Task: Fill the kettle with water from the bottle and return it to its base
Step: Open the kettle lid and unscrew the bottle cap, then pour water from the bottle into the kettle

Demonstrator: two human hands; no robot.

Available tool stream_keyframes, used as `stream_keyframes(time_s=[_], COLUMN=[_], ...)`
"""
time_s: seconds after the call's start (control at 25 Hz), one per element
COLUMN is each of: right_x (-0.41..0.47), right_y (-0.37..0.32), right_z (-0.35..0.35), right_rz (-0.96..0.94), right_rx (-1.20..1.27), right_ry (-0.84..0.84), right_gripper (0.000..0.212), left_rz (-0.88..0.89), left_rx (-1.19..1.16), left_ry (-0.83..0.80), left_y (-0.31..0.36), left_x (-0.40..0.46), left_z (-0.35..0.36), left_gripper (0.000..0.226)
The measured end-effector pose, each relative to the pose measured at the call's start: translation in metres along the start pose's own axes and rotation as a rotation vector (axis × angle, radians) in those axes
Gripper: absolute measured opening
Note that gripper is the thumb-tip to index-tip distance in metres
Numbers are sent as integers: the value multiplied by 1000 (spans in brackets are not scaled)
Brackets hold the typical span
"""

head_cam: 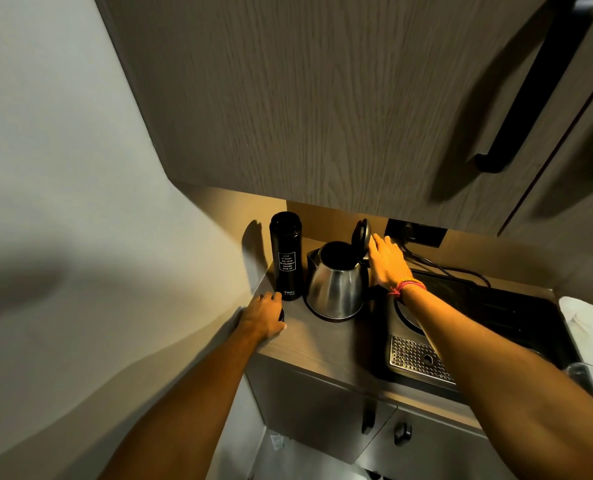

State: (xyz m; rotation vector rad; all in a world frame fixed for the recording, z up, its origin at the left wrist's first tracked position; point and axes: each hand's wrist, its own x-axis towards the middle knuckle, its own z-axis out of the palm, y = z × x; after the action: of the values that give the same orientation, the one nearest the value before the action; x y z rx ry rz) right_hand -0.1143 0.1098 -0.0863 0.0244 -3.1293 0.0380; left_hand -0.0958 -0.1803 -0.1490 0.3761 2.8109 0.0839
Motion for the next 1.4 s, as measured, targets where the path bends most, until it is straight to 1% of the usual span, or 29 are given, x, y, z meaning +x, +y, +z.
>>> stream_keyframes(time_s=[0.08, 0.2, 0.24, 0.32, 0.44, 0.52, 0.64, 0.92, 1.08, 1.28, 1.4], right_x=[1, 2, 2, 2, 2, 3, 2, 2, 1, -3, -5], right_y=[0, 0, 0, 0, -1, -2, -2, -1, -2, -6, -8], right_z=[0, -1, -1, 1, 3, 3, 3, 2, 1, -3, -6], right_rz=[3, 16, 20, 23, 50, 74, 73, 85, 82, 74, 74], right_rx=[1, 14, 20, 17, 48, 88, 102, 162, 157, 183, 213], right_ry=[3, 7, 5, -3, -15, -10, -12, -8, -23, -23, -26], right_gripper=[61, 57, 56, 58, 60, 58, 57, 49, 55, 59, 63], left_rz=[-41, -147, -183, -238, -274, -297, -342, -301, -316, -173, -92], left_rx=[-170, -548, -680, -897, -1097, -1109, -1025, -966, -952, -923, -898], left_ry=[95, 345, 392, 432, 457, 437, 463, 516, 542, 626, 648], left_y=[-1, 7, 11, 21, 32, 37, 38, 33, 22, 11, 10], left_x=[2, 16, 22, 33, 44, 50, 54, 46, 41, 28, 23], left_z=[-11, -42, -54, -70, -79, -78, -77, -77, -79, -95, -101], left_gripper=[75, 87, 92, 99, 91, 85, 82, 77, 70, 80, 78])
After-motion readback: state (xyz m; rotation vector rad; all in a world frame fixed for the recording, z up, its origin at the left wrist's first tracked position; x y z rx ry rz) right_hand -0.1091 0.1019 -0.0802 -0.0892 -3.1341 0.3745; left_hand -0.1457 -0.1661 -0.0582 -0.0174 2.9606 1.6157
